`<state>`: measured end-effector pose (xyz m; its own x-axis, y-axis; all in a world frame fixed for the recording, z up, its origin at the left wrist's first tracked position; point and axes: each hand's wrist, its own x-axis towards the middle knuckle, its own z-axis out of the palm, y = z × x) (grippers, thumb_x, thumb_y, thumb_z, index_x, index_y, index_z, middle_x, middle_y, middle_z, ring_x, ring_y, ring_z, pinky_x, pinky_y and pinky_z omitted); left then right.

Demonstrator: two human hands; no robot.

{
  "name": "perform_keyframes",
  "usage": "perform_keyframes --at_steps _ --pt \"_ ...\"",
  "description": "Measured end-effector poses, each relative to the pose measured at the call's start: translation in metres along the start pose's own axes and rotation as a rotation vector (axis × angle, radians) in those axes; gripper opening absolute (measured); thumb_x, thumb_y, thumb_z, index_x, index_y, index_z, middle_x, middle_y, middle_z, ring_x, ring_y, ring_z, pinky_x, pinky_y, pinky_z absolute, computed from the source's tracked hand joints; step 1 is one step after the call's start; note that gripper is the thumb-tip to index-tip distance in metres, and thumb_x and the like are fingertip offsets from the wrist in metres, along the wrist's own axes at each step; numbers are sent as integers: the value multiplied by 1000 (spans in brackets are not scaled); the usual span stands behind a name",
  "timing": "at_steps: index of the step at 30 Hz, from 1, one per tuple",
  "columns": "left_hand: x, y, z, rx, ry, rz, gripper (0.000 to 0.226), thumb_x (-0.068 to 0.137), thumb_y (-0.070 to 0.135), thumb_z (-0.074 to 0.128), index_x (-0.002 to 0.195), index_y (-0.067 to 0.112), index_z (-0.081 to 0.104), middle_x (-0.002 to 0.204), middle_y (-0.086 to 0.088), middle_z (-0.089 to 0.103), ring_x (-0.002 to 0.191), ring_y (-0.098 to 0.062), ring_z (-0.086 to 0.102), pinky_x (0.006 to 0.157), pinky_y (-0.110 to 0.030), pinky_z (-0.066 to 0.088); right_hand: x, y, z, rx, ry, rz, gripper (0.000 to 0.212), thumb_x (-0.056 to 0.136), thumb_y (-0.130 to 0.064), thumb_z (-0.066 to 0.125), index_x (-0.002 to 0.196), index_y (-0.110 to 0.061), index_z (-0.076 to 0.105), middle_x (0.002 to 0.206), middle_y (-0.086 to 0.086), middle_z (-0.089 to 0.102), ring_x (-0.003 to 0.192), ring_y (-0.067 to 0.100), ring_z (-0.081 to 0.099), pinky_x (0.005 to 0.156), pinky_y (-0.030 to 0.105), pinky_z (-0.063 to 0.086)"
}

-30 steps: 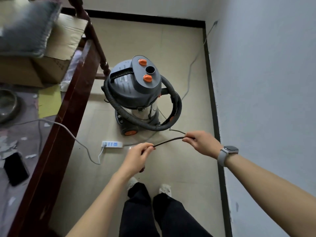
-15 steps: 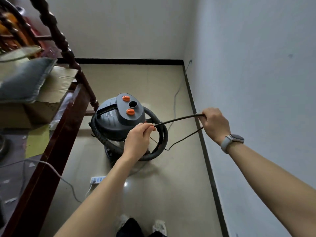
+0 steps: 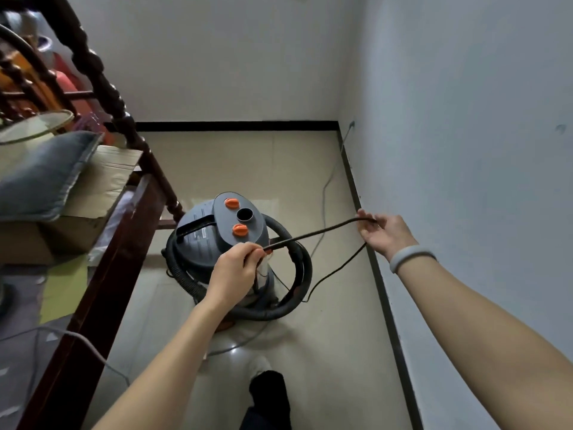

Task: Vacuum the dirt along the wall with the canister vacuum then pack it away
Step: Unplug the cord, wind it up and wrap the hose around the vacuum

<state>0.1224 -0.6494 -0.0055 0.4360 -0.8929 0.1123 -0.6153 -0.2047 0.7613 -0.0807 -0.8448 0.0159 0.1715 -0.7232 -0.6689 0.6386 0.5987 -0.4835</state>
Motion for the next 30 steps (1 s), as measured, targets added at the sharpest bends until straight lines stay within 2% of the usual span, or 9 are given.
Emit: perform_keyframes --at_steps 3,5,9,11,17,21,23,26,30 --pt "39 -15 -1 -25 -58 -23 13 94 16 55 85 24 61 77 9 62 73 -6 57 63 -9 41 34 -4 32 45 12 49 34 102 -11 31 70 -8 43 40 4 49 37 13 51 39 20 47" --pt "73 -24 0 -2 -112 -29 13 94 20 55 85 28 59 75 13 59 71 -3 55 59 -10 39 63 -10 55 -33 20 42 33 101 -9 29 69 -12 37 35 -1 42 25 7 38 31 13 36" --pt "141 -47 7 81 -285 -19 10 94 24 53 94 24 63 76 9 61 71 -7 55 62 -18 42 121 -29 111 -268 100 -88 34 96 3 21 71 -14 37 61 -1 36 33 6 30 33 10 26" --pt "171 -57 12 76 -341 -39 14 95 25 52 98 21 65 80 7 62 72 -7 56 66 -22 44 144 -35 143 -437 78 -158 38 95 3 16 71 -16 38 64 -2 29 40 7 25 32 11 22" --pt "240 -65 14 59 -284 1 15 94 31 53 87 23 63 76 11 60 73 -3 54 66 -19 41 162 -41 232 -1070 -268 -537 28 100 0 26 92 -11 51 72 1 41 51 10 28 42 15 27" --pt "260 -53 -5 11 -164 -26 16 92 28 58 77 23 62 66 9 58 65 -5 52 61 -19 38 127 -46 259 -1117 -523 -713 28 100 1 31 95 -9 56 73 0 49 54 11 32 50 16 29" --pt "263 -40 -18 -80 -90 -71 17 91 24 60 74 22 62 63 7 57 61 -8 52 61 -24 40 96 -53 268 -1057 -611 -769 32 99 3 32 90 -12 58 73 -1 51 57 11 35 55 16 32" --pt "257 -16 -36 -405 51 -197 26 97 28 49 81 20 68 58 5 54 50 0 48 54 -14 39 45 -60 270 -981 -795 -765 34 98 5 33 89 -14 60 76 1 56 60 10 43 60 17 36" --pt "237 11 -51 -772 11 -478 78 93 64 14 86 10 70 44 4 50 41 -7 40 41 -18 26 -7 -59 225 -1142 -1028 -611 33 96 7 38 92 -16 62 81 -2 65 70 8 55 64 18 42"
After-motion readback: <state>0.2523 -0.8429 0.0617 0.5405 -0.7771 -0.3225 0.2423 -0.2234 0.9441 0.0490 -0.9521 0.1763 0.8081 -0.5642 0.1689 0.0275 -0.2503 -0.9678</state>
